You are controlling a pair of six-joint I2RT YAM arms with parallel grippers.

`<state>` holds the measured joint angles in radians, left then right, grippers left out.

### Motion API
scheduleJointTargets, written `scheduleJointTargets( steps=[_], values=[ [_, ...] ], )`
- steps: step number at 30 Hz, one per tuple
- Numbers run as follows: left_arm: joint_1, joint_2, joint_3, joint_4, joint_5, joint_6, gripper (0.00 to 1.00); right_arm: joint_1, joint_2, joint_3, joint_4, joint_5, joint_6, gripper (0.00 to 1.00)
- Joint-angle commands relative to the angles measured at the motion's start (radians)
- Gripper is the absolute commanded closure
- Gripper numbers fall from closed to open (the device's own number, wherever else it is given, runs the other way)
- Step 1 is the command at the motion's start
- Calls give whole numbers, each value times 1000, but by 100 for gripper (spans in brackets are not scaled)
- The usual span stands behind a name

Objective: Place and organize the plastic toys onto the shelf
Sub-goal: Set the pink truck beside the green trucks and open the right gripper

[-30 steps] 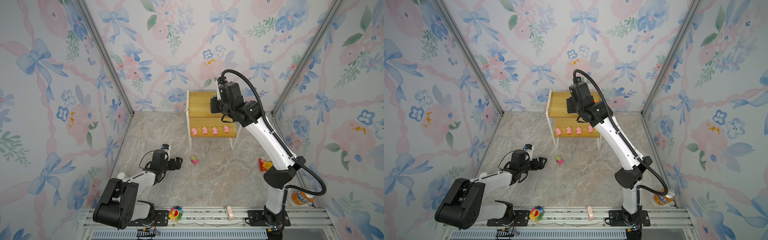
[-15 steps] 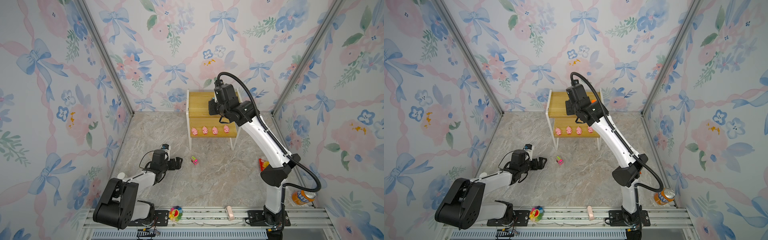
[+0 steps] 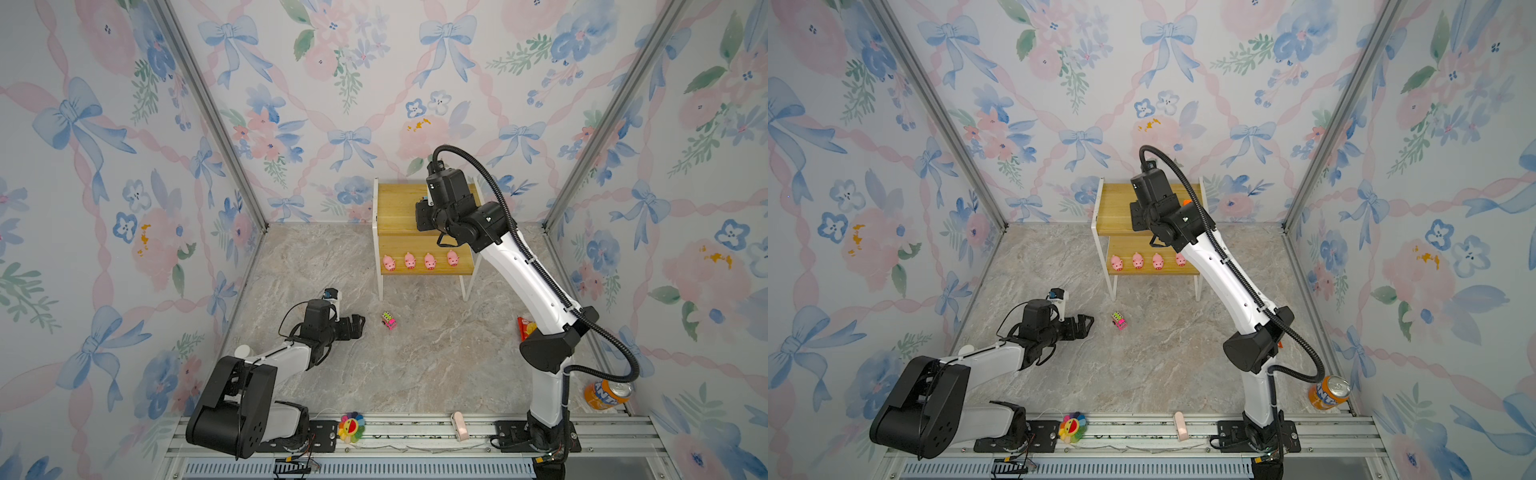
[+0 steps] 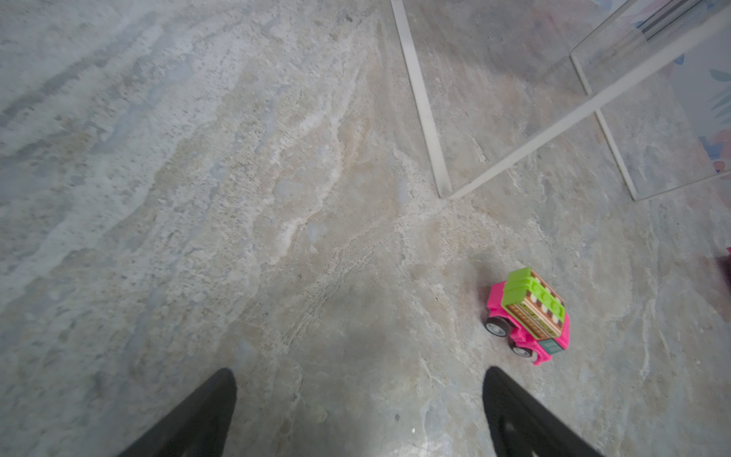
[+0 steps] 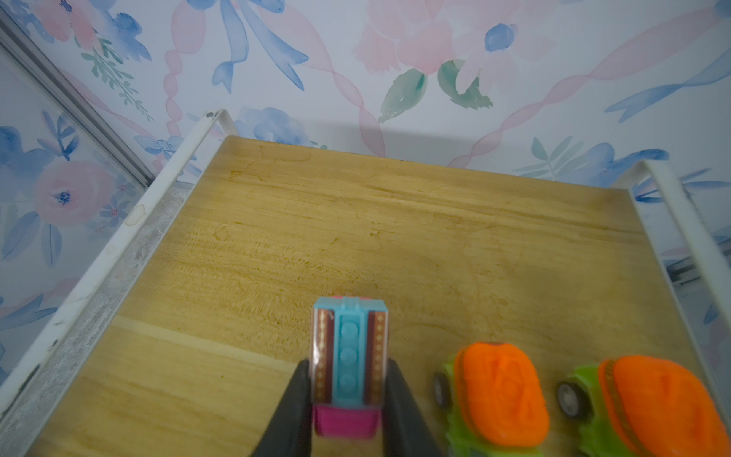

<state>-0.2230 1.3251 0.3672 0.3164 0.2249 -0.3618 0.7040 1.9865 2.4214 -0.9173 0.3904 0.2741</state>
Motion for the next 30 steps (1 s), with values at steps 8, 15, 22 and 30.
scheduleJointTargets(
  steps=[8,15,22,30],
  values=[
    [-7,4,-5,10,4,14,2,10,13,22,-3,9,-1,72],
    [-8,8,-5,10,4,14,2,10,20,20,-3,9,0,72],
    [-7,8,-4,9,4,14,2,3,24,20,-2,4,-3,70],
    [-9,10,-3,10,5,15,2,-3,29,20,5,-14,-2,64]
  ],
)
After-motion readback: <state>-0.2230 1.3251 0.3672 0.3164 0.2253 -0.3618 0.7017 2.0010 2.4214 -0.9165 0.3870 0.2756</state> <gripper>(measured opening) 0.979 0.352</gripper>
